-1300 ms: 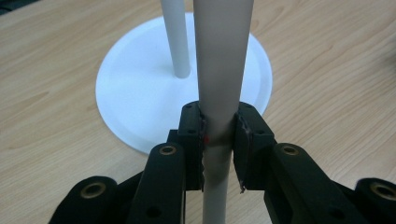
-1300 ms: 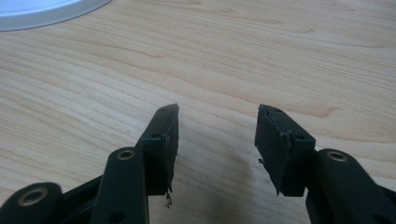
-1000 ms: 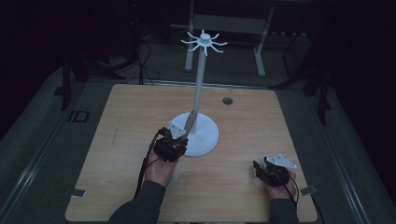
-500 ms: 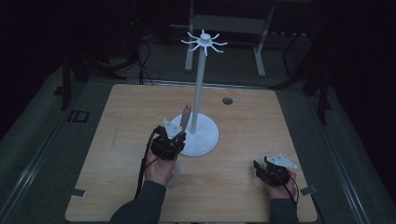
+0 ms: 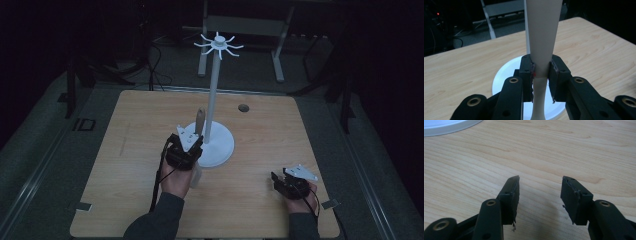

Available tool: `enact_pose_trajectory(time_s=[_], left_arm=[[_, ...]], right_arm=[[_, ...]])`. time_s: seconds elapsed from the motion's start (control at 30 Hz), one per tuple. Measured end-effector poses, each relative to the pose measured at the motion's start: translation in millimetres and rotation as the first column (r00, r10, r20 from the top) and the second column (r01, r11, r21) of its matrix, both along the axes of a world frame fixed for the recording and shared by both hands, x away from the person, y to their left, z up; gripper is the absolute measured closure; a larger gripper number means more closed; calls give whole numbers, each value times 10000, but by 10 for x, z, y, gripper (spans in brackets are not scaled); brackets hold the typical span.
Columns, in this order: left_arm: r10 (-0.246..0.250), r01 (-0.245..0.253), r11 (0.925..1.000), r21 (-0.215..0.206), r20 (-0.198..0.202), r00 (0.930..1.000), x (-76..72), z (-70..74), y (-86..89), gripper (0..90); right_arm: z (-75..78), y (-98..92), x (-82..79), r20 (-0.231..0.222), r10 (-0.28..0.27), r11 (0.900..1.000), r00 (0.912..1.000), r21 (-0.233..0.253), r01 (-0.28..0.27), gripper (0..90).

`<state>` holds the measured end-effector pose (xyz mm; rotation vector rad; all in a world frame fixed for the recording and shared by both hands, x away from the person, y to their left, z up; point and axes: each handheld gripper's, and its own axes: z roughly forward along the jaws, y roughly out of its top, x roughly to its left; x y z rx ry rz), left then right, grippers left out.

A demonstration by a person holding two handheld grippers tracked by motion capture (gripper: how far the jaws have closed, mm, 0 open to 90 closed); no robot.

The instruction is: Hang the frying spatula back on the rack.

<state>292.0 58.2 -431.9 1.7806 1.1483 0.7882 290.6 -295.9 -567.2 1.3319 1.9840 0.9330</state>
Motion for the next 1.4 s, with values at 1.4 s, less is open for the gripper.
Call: enact_pose_trajectory(time_s=[1.4], left_arm=[[806,-736,9964,-417,2044,9756,98,440,-263,748]], right_arm=[[-12,-1,5,-41,34,10000,10000,-49,-34,490]])
